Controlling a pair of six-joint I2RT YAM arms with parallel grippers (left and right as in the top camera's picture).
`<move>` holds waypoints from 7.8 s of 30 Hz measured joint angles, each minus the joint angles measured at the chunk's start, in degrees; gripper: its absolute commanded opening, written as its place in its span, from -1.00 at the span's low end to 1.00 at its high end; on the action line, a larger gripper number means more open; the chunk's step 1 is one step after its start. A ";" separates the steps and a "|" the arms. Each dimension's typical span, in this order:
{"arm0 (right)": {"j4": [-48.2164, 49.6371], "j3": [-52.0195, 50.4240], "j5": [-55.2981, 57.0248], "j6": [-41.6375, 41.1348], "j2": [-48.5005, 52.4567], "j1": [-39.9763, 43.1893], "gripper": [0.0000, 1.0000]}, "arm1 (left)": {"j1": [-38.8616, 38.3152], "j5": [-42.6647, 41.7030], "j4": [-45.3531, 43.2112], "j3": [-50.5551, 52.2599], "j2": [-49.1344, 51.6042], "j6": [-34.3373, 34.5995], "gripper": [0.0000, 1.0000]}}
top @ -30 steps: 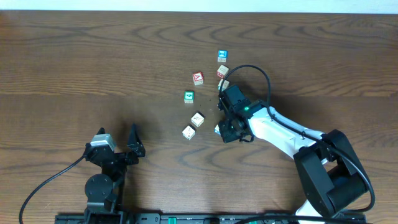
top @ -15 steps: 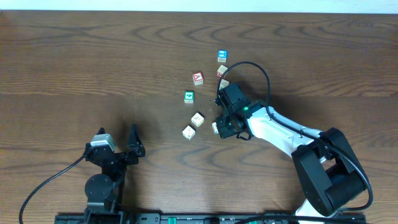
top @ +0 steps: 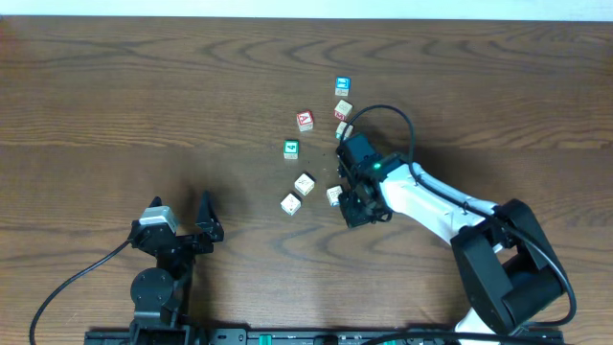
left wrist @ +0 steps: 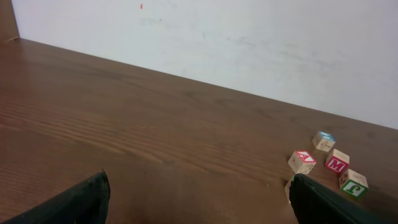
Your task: Lift 5 blocks
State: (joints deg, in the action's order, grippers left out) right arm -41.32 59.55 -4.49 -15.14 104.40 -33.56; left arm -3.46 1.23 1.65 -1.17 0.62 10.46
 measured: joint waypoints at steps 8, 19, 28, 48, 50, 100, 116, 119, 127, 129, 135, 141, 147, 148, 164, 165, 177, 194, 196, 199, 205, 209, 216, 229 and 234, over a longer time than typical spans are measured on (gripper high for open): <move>2.29 -0.04 -0.09 -0.35 0.00 -4.00 -0.98 | 0.00 0.00 0.00 0.00 0.00 0.00 0.85; 9.22 -0.42 1.84 -0.42 0.22 -4.72 -0.94 | 0.00 0.00 0.00 0.00 0.00 0.00 0.85; 12.28 -0.59 4.55 -0.44 0.48 -4.66 -0.98 | 0.00 0.00 0.00 0.00 0.00 0.00 0.85; 1.97 -1.64 -1.09 -0.81 -20.37 -4.57 -0.78 | 0.00 2.27 -1.01 0.00 0.00 0.55 0.85; 1.01 -1.64 -0.15 -0.83 -25.75 -4.17 -0.78 | 0.00 1.88 -0.94 0.00 0.20 0.90 0.85; 3.26 -1.66 -0.50 4.92 -6.25 25.51 -0.98 | -19.67 -7.23 18.32 -39.36 84.87 32.06 -0.86; 8.02 -1.66 -6.71 8.07 -2.84 25.51 -0.98 | -20.02 -9.09 6.88 -41.31 94.03 43.39 -0.86; 8.20 -1.66 -7.85 8.44 -2.84 25.51 -0.98 | -20.33 -9.01 7.15 -41.35 94.05 43.76 -0.86; 7.98 -1.66 -8.22 8.92 -2.84 25.51 -0.98 | -20.98 -1.14 23.15 -42.77 91.34 43.25 -0.85; 7.98 -1.66 -8.24 9.09 -2.84 25.51 -0.98 | -20.96 1.27 26.51 -42.05 90.27 42.99 -0.86; 7.96 -1.66 -8.41 9.33 -2.84 25.51 -0.98 | -22.64 0.61 27.28 -40.35 88.30 41.57 -0.85; 7.19 -1.66 -8.46 9.35 -2.84 25.51 -0.98 | -26.77 -4.44 19.96 -40.19 88.30 41.66 -0.86; 6.27 -1.66 -8.55 9.35 -2.84 25.51 -0.97 | -27.30 -5.53 16.37 -40.15 88.30 42.51 -0.86; 6.23 -1.66 -8.57 9.33 -2.84 25.51 -0.98 | -27.30 -5.38 15.78 -40.15 88.30 42.69 -0.85; 6.27 -1.66 -8.61 9.33 -2.84 25.51 -0.98 | -27.30 -4.15 4.87 -40.00 93.04 45.44 -0.86; 6.25 -1.66 -8.61 9.35 -2.84 25.51 -0.98 | -27.30 -4.07 4.50 -40.00 93.24 45.59 -0.86; 6.25 -1.66 -8.61 9.35 -2.84 25.51 -0.98 | -27.30 -4.17 1.97 -40.06 94.01 46.75 -0.86; 3.63 -2.01 -11.39 10.82 -2.84 25.49 -0.98 | -25.79 -5.90 -0.07 -40.04 94.64 46.75 -0.85; 3.69 -2.32 -12.55 12.13 -2.84 25.44 -0.98 | -25.79 -6.03 -0.04 -40.04 94.64 46.77 -0.86; 4.46 -2.71 -13.16 13.90 -2.84 24.65 -0.98 | -25.79 -6.21 0.02 -40.04 94.64 46.75 -0.86; 7.52 -2.78 -13.99 16.46 -2.84 23.74 -0.98 | -25.66 -8.68 0.24 -40.04 94.64 46.77 -0.85; 8.17 -2.78 -15.02 18.58 -2.84 23.74 -0.98 | -25.57 -10.60 0.70 -40.04 94.64 46.77 -0.85; 8.41 -2.78 -16.15 20.28 -2.84 23.74 -0.98 | -25.57 -13.33 2.21 -40.26 94.62 47.74 -0.86; 10.73 -4.66 -19.78 20.81 -2.84 18.71 -0.98 | -25.57 -14.45 0.81 -40.30 94.88 50.18 -0.86; 10.93 -4.68 -19.23 20.83 -2.84 17.90 -0.98 | -25.57 -14.43 -0.83 -40.30 95.27 50.82 -0.85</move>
State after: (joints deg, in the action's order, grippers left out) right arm -30.39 54.87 -23.73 5.69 101.56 -15.66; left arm -29.04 -13.19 0.82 -41.47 95.90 61.28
